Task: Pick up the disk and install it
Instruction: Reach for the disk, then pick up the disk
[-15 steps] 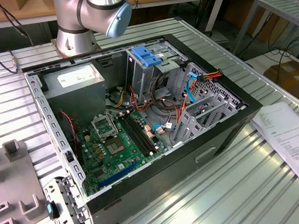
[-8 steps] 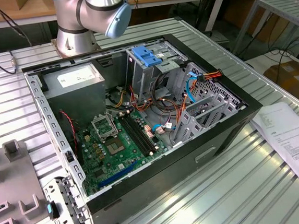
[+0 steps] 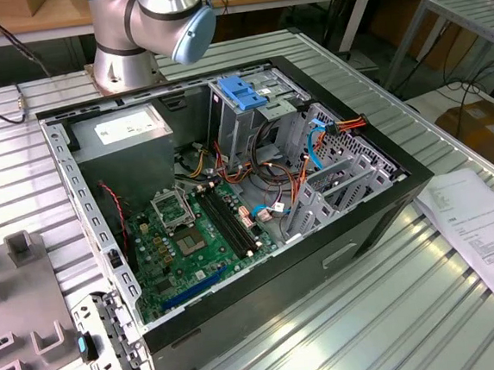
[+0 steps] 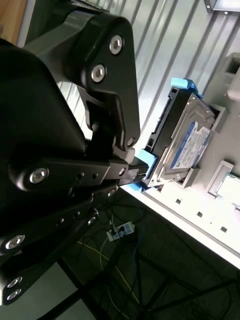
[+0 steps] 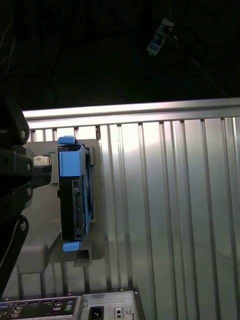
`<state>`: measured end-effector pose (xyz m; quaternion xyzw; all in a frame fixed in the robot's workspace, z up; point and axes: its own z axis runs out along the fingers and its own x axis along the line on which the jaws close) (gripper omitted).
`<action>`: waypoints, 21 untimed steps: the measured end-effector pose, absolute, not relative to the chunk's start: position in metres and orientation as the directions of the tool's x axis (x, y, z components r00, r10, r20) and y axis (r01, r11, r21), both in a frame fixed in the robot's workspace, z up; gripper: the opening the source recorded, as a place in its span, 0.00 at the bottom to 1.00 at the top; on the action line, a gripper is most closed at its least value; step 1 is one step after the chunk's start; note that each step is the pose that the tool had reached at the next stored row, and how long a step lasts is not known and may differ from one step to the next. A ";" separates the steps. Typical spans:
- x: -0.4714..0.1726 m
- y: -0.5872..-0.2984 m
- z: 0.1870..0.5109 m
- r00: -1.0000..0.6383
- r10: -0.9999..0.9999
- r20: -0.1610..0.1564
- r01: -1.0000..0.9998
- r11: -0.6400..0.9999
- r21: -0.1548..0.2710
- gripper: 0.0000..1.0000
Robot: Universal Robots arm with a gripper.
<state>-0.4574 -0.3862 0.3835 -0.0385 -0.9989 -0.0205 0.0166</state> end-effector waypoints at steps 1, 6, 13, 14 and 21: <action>-0.459 -0.386 0.383 -0.996 0.076 0.035 0.078 0.996 0.040 0.11; -0.459 -0.386 0.383 -0.997 0.076 0.035 0.077 0.996 0.040 0.11; -0.459 -0.386 0.383 -0.997 0.075 0.035 0.077 0.996 0.040 0.11; -0.459 -0.386 0.383 -0.997 0.075 0.035 0.077 0.996 0.040 0.11; -0.459 -0.386 0.383 -0.998 0.054 0.035 0.056 0.998 0.040 0.11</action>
